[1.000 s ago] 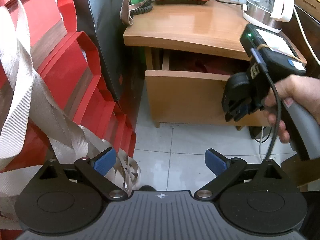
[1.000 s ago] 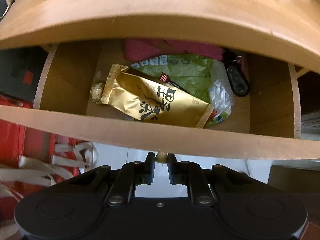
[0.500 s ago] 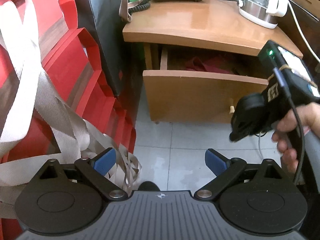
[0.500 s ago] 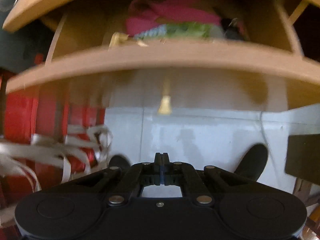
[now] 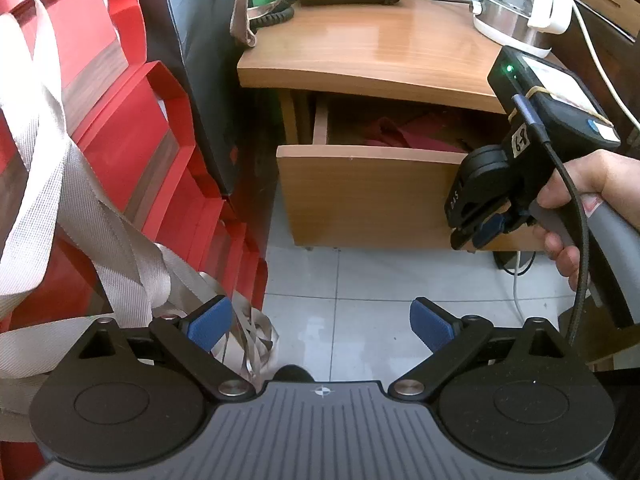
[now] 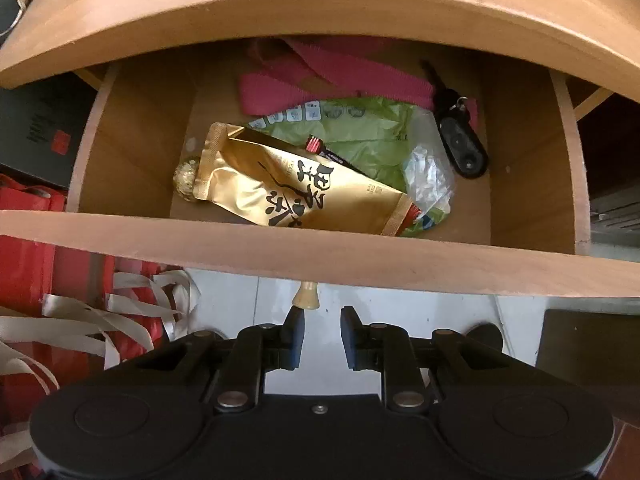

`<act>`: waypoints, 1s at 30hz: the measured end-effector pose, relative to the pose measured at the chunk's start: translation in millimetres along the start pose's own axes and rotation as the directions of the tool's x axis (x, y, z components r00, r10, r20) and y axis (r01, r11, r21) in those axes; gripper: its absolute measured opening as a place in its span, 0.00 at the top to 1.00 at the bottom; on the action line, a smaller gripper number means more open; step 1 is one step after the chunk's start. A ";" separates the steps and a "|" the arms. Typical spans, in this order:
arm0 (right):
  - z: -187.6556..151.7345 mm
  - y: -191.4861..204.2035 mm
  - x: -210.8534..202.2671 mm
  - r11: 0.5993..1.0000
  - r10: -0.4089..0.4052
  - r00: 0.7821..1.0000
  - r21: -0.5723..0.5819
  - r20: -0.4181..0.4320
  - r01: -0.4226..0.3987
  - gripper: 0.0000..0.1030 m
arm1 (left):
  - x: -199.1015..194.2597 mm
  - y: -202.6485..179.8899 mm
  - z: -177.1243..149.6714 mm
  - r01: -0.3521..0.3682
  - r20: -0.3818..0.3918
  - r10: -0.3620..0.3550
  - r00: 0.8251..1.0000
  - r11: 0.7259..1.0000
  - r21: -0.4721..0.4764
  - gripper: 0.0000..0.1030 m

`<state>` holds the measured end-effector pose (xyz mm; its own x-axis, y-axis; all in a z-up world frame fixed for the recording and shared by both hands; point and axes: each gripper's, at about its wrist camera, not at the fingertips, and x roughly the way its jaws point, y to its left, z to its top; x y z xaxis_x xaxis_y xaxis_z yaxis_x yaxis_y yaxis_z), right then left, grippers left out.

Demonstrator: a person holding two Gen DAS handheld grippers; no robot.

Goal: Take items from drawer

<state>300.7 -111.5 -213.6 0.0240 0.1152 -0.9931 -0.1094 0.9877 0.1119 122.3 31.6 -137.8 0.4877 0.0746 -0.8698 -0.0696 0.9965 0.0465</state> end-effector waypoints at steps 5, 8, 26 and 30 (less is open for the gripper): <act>2.7 6.7 -0.2 1.000 0.019 1.000 -0.004 0.018 -0.019 0.79 | 2.7 -0.4 -1.1 0.000 -0.009 0.000 1.000 1.000 0.000 0.05; 7.8 8.4 -0.1 1.000 -0.001 1.000 0.001 0.029 0.001 0.80 | 3.7 0.4 -0.7 -0.002 -0.011 0.001 1.000 1.000 -0.005 0.05; -4.1 17.7 14.2 0.992 -0.076 0.997 -0.096 0.019 0.078 1.00 | 4.3 1.1 -0.9 0.001 -0.017 -0.001 1.000 1.000 -0.004 0.05; -24.4 6.9 23.4 0.997 -0.034 0.999 -0.071 -0.019 0.033 1.00 | 4.2 2.2 0.5 0.006 -0.015 -0.006 1.000 1.000 -0.011 0.05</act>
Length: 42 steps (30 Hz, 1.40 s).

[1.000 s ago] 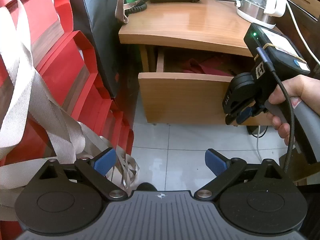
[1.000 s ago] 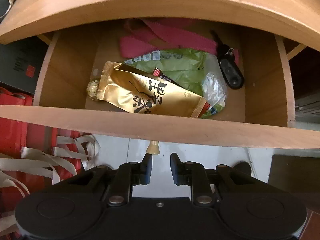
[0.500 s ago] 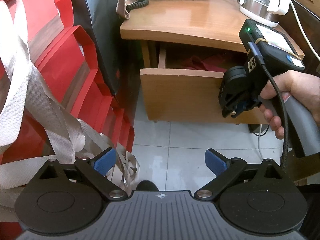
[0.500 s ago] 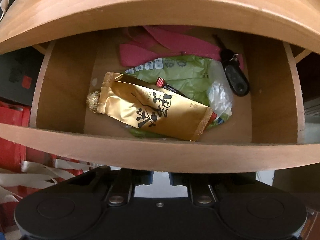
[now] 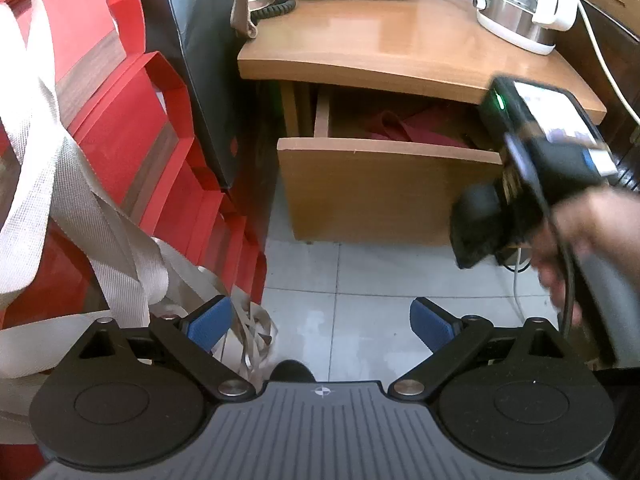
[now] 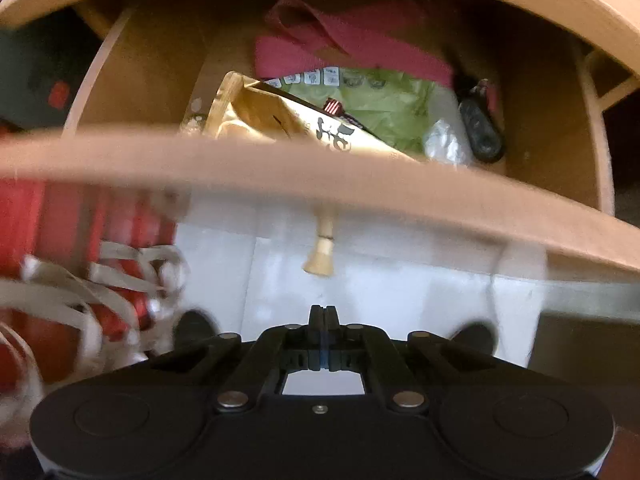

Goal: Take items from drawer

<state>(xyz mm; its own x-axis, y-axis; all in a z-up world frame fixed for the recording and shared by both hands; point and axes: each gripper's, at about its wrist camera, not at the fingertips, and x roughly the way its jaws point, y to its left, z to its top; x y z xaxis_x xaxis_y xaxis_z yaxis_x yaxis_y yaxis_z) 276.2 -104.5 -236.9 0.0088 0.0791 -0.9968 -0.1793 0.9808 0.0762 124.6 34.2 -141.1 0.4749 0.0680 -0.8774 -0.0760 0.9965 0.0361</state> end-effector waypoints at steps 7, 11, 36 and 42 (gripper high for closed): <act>-20.0 -22.3 -8.9 0.994 0.063 0.998 0.091 0.010 -0.064 0.98 | 12.1 -9.0 17.2 0.007 -0.017 -0.006 1.000 1.000 0.019 0.05; -27.7 -37.9 -26.9 0.992 0.057 0.997 0.108 0.058 -0.063 0.80 | 27.3 -22.2 30.3 0.012 -0.026 -0.011 1.000 0.999 0.043 0.08; -95.5 -152.9 -8.0 0.895 0.068 0.980 0.423 0.188 -0.144 0.38 | 137.7 -131.6 89.2 0.075 -0.241 -0.032 0.970 0.982 0.171 0.25; -98.0 -158.3 -6.8 0.892 0.055 0.972 0.427 0.227 -0.150 0.37 | 152.9 -143.6 102.5 0.064 -0.307 -0.009 0.952 0.984 0.168 0.25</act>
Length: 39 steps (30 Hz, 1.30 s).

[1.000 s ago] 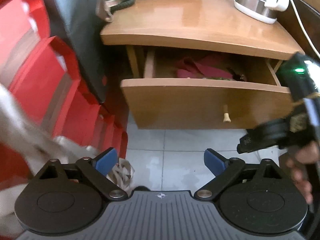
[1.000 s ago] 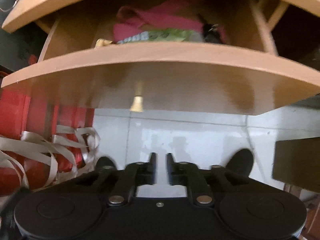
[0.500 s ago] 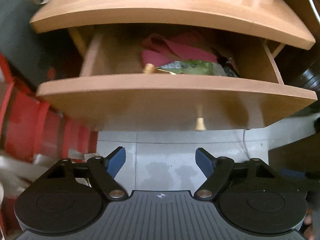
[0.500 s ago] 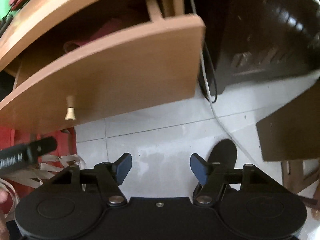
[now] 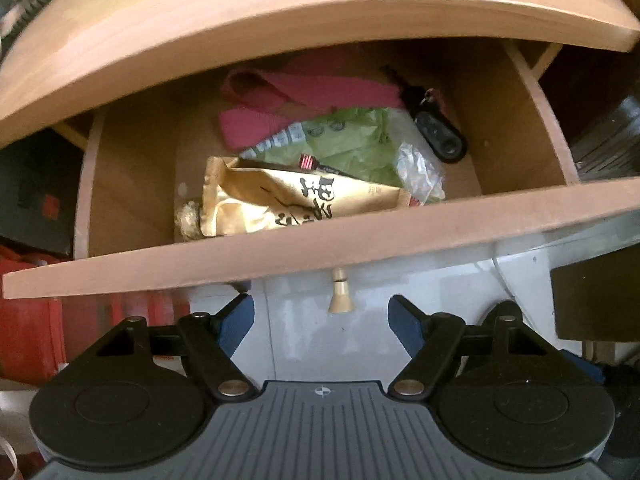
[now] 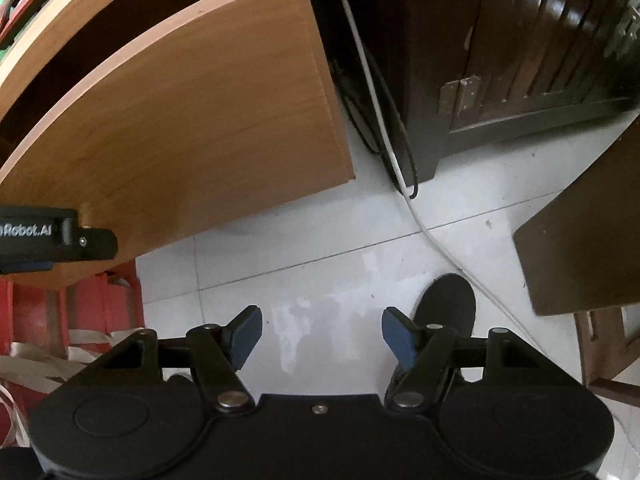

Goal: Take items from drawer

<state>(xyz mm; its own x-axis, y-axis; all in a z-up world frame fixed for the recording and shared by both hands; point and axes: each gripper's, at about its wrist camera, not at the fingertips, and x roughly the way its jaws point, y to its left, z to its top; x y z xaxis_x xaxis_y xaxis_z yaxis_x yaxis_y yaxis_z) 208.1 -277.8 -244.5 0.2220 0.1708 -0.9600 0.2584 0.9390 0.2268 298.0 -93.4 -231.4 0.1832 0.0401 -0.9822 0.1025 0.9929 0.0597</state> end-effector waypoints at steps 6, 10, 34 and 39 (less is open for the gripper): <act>3.6 -7.4 2.3 0.998 0.035 0.999 0.046 0.004 -0.035 0.37 | 11.0 7.1 12.2 0.002 -0.080 -0.008 0.997 0.997 -0.077 0.47; 4.4 -7.7 4.9 0.997 0.048 0.999 0.057 0.003 -0.048 0.37 | 14.4 13.5 17.0 -0.001 -0.111 -0.015 0.994 0.989 -0.147 0.59; 83.2 6.2 -161.8 0.943 0.295 0.937 -0.218 0.186 -0.253 0.44 | 11.8 8.9 1.7 0.065 0.004 -0.065 0.998 0.985 -0.163 0.87; 130.9 41.6 -126.5 0.909 0.342 0.939 -0.265 0.038 -0.321 0.62 | 9.6 14.4 -1.5 0.096 0.017 -0.094 0.995 0.979 -0.177 0.87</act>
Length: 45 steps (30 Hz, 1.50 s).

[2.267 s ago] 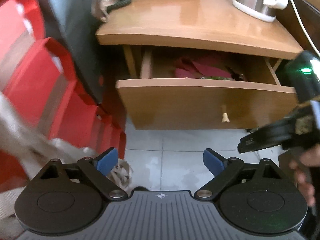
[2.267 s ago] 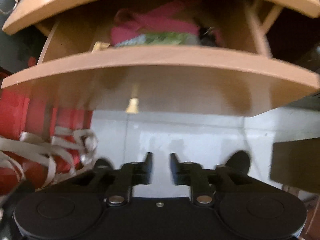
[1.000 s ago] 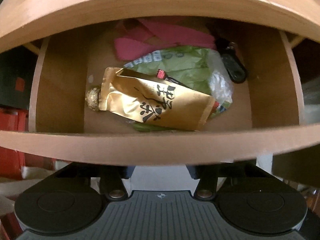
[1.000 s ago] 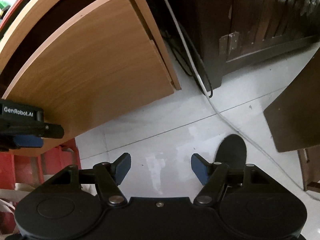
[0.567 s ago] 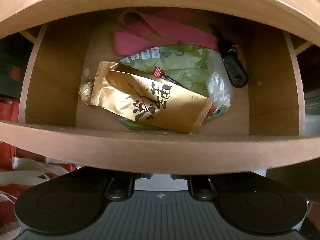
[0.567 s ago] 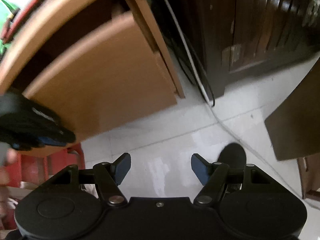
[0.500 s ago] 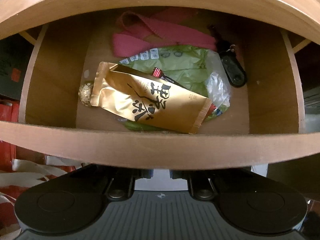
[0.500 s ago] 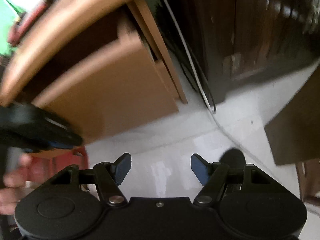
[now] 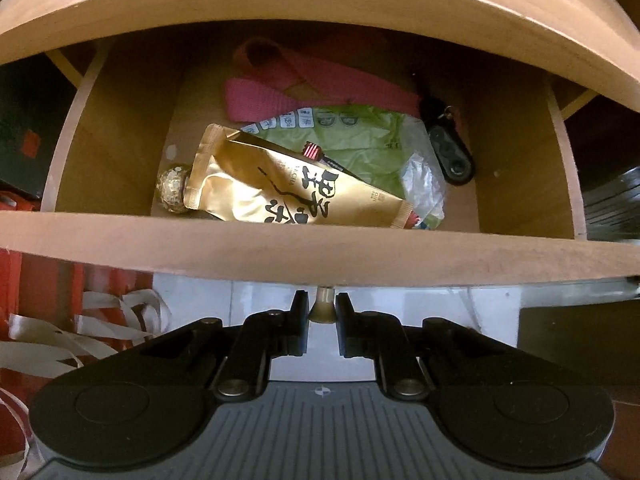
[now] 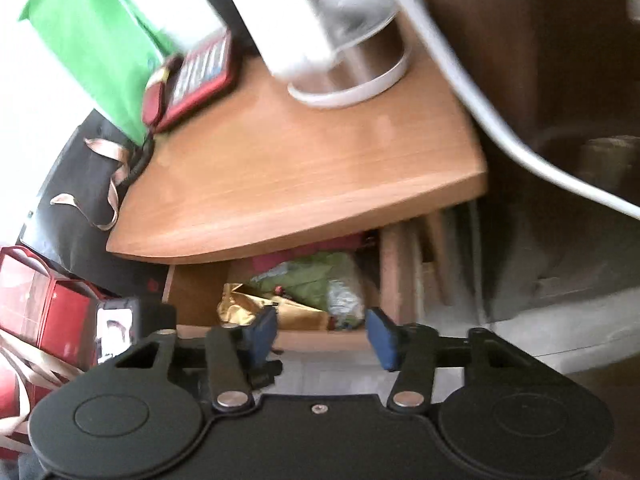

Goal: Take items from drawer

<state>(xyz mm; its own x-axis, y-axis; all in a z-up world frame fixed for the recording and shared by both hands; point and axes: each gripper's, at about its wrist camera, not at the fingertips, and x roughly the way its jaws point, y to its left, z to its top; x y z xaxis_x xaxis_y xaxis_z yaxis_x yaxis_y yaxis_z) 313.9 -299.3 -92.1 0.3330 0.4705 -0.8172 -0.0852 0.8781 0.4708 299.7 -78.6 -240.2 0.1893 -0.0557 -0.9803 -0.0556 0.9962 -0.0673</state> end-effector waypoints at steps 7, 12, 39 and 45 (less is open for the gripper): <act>15.9 22.5 64.2 0.999 0.004 0.987 -0.034 -0.163 -0.009 0.76 | 0.4 1.4 -2.8 0.010 0.017 -0.010 1.000 1.000 0.011 0.87; 10.4 26.7 93.9 1.000 0.003 0.958 -0.018 -0.285 -0.009 0.79 | 0.2 8.0 -2.6 0.045 0.013 -0.045 0.999 0.999 -0.002 0.87; -20.7 37.7 102.6 1.000 0.006 0.909 -0.019 -0.416 -0.015 0.82 | 0.1 2.1 -19.4 0.043 0.002 -0.043 0.999 0.999 0.027 0.87; -34.9 38.9 95.7 1.000 0.014 0.920 0.010 -0.392 -0.011 0.83 | -3.6 1.6 -26.0 0.032 0.008 -0.033 0.999 0.999 0.031 0.87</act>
<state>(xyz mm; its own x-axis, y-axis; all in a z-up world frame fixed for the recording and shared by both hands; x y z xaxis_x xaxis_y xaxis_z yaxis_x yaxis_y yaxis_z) 309.7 -217.1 -163.6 -0.0631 0.4794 -0.8753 -0.0797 0.8719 0.4832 273.4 -78.6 -241.7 0.1985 -0.0876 -0.9762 -0.0185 0.9955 -0.0931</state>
